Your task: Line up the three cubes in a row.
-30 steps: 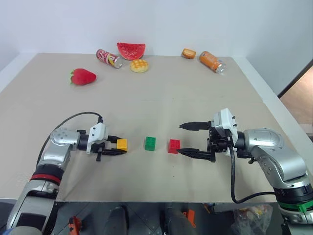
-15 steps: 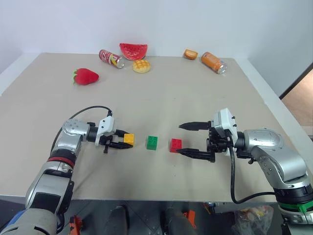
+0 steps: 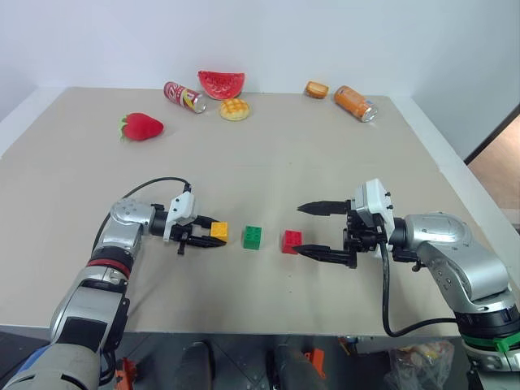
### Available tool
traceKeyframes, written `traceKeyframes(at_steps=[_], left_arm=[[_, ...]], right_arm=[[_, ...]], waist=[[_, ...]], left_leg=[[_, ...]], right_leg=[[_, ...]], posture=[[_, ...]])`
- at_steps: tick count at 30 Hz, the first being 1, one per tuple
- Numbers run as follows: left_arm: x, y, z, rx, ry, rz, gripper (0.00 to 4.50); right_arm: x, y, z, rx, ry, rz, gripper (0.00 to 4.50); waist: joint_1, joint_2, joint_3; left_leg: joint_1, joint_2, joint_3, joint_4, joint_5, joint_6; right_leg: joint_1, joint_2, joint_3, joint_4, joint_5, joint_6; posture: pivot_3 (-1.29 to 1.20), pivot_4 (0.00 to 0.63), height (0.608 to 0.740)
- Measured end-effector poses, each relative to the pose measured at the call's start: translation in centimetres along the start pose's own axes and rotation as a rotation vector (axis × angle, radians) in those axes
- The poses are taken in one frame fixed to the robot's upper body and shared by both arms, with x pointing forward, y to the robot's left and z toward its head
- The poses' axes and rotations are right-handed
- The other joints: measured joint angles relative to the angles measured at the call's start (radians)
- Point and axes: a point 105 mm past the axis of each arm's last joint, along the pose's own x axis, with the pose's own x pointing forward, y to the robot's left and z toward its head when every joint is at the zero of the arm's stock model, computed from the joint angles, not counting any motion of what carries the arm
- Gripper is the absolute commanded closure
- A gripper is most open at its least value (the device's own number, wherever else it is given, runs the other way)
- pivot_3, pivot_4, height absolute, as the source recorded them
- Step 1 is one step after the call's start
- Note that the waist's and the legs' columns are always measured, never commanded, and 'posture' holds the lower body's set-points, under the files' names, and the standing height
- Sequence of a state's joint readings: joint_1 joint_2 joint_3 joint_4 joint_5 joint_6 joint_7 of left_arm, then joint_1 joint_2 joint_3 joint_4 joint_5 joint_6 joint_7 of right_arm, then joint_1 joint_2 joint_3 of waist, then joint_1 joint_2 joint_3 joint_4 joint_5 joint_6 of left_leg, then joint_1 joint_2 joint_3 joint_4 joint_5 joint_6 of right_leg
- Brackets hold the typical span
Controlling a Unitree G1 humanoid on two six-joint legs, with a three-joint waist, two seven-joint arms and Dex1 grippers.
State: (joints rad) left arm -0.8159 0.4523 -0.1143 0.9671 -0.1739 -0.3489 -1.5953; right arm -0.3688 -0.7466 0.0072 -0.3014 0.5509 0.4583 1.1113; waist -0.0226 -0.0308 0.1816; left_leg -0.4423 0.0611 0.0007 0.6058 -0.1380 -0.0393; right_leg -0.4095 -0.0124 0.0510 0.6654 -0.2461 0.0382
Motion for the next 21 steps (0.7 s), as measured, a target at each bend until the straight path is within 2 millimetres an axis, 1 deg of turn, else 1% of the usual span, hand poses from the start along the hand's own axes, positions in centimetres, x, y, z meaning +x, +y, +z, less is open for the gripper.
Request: traceKeyframes(at_steps=[1, 3, 4, 5, 9, 13, 16, 19, 21], left_arm=[[0.0, 0.0, 0.0, -0.005, 0.0, -0.003, 1.18], [0.0, 0.0, 0.0, -0.006, -0.001, -0.001, 0.52], [-0.1, 0.0, 0.0, -0.005, -0.002, 0.004, 0.12], [-0.1, 0.1, 0.0, -0.004, -0.002, 0.007, 0.05], [-0.6, 0.0, -0.4, 0.0, 0.016, 0.031, 0.05], [-2.0, -0.2, -1.1, -0.001, 0.037, 0.075, 0.05], [-4.5, -0.4, -1.6, -0.003, 0.081, 0.128, 0.05], [-7.7, -0.9, -2.4, -0.021, 0.133, 0.208, 0.05], [-9.0, -1.1, -2.8, -0.031, 0.141, 0.283, 0.05]], right_arm=[[0.0, 0.0, 0.0, 0.0, -0.001, 0.0, 0.17], [0.0, 0.0, 0.0, 0.0, -0.001, 0.0, 0.17], [0.0, 0.0, 0.0, -0.001, -0.002, 0.0, 0.17], [0.0, 0.0, 0.0, -0.001, -0.002, 0.001, 0.17], [0.2, -0.1, 0.3, -0.007, -0.01, 0.004, 0.17], [0.4, -0.2, 0.7, -0.02, -0.02, 0.008, 0.17], [0.4, -0.2, 0.8, -0.023, -0.025, 0.011, 0.17], [0.5, -0.2, 1.0, -0.025, -0.03, 0.013, 0.17], [0.6, -0.3, 1.0, -0.027, -0.033, 0.011, 0.17]], waist=[[0.0, 0.0, 0.0], [0.0, 0.0, 0.0], [0.0, 0.0, 0.0], [0.0, 0.0, 0.0], [0.0, 0.0, 0.0], [-0.002, 0.0, 0.0], [-0.005, 0.0, 0.0], [-0.005, 0.0, 0.0], [-0.004, 0.0, 0.0]], left_leg=[[0.0, 0.0, 0.0, 0.0, 0.0, 0.0], [0.0, 0.0, 0.0, 0.0, 0.0, 0.0], [0.0, 0.0, 0.0, 0.0, 0.0, 0.0], [0.0, 0.0, 0.0, 0.0, 0.0, 0.0], [0.0, 0.0, 0.0, 0.0, 0.0, 0.0], [0.0, 0.001, 0.0, -0.001, 0.0, 0.0], [0.001, 0.002, 0.0, -0.002, 0.0, 0.0], [0.002, 0.003, 0.0, -0.004, 0.0, 0.0], [0.003, 0.003, 0.0, -0.005, 0.0, 0.0]], right_leg=[[0.0, 0.0, 0.0, 0.0, 0.0, 0.0], [0.0, 0.0, 0.0, 0.0, 0.0, 0.0], [0.0, 0.0, 0.0, 0.0, 0.0, 0.0], [0.0, 0.0, 0.0, 0.0, 0.0, 0.0], [0.0, 0.0, 0.0, 0.0, 0.0, 0.0], [-0.001, 0.001, 0.0, 0.0, 0.0, -0.001], [-0.001, 0.002, 0.0, 0.0, 0.0, -0.001], [-0.001, 0.003, 0.0, 0.001, -0.001, -0.003], [-0.001, 0.003, 0.0, 0.001, -0.001, -0.004]], posture=[[0.0, 0.15, 0.74], [0.0, 0.15, 0.74], [0.0, 0.15, 0.74], [0.0, 0.15, 0.74], [0.0, 0.15, 0.74], [0.0, 0.15, 0.74], [0.0, 0.15, 0.74], [0.0, 0.15, 0.74], [0.0, 0.15, 0.74]])
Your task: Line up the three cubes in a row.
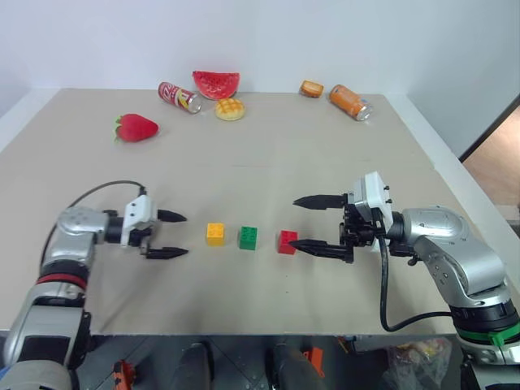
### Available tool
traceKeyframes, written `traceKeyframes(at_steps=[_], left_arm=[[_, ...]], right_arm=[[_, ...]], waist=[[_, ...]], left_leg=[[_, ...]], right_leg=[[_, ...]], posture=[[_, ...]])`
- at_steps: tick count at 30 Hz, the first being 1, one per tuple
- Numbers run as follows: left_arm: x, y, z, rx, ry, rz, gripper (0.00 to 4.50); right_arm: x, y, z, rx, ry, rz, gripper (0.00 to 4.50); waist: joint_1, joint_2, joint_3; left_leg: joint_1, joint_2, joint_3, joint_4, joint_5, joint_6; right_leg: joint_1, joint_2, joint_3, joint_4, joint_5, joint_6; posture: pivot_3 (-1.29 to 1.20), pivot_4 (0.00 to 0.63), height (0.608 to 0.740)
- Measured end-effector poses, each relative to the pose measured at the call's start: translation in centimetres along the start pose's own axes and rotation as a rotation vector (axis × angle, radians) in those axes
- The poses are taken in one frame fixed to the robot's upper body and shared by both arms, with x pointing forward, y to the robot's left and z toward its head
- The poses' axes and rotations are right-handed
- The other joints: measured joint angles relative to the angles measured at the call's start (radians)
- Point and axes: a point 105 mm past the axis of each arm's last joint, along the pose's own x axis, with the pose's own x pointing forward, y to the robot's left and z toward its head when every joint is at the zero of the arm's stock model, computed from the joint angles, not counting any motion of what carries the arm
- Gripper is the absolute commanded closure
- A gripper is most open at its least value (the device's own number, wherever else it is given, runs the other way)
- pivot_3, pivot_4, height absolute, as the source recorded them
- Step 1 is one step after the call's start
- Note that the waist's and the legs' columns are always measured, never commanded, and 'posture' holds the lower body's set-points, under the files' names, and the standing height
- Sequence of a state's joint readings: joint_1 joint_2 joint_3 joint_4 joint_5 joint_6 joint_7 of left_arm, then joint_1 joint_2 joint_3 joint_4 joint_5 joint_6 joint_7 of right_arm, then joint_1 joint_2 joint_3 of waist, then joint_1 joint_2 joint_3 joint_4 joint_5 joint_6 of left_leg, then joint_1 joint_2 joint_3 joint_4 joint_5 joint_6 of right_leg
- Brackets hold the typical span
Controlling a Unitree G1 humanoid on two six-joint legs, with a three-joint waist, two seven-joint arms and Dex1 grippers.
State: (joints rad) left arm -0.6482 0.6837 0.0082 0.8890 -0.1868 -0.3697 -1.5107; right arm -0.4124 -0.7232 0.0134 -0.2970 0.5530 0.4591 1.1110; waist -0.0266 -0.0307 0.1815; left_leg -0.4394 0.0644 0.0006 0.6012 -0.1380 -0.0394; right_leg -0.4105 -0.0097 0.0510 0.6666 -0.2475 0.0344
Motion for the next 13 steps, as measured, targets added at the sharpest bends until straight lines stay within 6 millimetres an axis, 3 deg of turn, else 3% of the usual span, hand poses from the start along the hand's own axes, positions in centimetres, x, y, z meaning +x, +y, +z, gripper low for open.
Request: traceKeyframes(at_steps=[1, 3, 7, 10, 13], left_arm=[[-0.3, 0.1, -0.3, -0.025, -0.006, 0.04, 0.05], [-2.1, 1.2, -1.5, -0.233, -0.049, 0.266, 0.05], [-5.3, 2.2, -2.4, -0.461, -0.093, 0.653, 0.05], [-5.7, 1.1, -2.4, -0.594, -0.156, 0.812, 0.05], [-5.3, 0.6, -1.7, -0.658, -0.232, 0.893, 0.05]], right_arm=[[0.0, -0.1, 0.0, -0.001, 0.0, -0.005, 0.17], [0.0, -1.0, -0.6, -0.002, -0.003, -0.074, 0.17], [-1.4, -5.1, -2.8, 0.06, -0.044, -0.383, 0.17], [-4.0, -8.3, -5.4, 0.145, -0.052, -0.681, 0.17], [-5.0, -9.5, -6.6, 0.198, -0.09, -0.847, 0.17]], waist=[[0.0, 0.0, 0.0], [-0.006, 0.0, 0.0], [-0.017, 0.0, 0.0], [-0.016, 0.0, 0.0], [-0.013, 0.0, 0.0]], left_leg=[[0.0, 0.0, 0.0, 0.0, 0.0, 0.0], [0.001, 0.002, 0.0, 0.0, 0.0, 0.0], [0.003, 0.004, 0.0, 0.001, 0.0, 0.0], [0.003, 0.003, 0.001, 0.001, 0.001, -0.001], [0.002, 0.002, 0.001, 0.001, 0.001, -0.001]], right_leg=[[0.0, 0.0, 0.0, 0.0, 0.0, 0.0], [0.001, 0.001, 0.0, 0.001, 0.001, 0.0], [0.002, 0.001, -0.001, 0.001, 0.003, -0.002], [0.002, 0.0, 0.0, 0.001, 0.004, -0.001], [0.002, 0.001, 0.001, 0.001, 0.004, 0.0]], posture=[[0.0, 0.15, 0.74], [0.0, 0.15, 0.74], [0.0, 0.15, 0.74], [0.0, 0.15, 0.74], [0.0, 0.15, 0.74]])
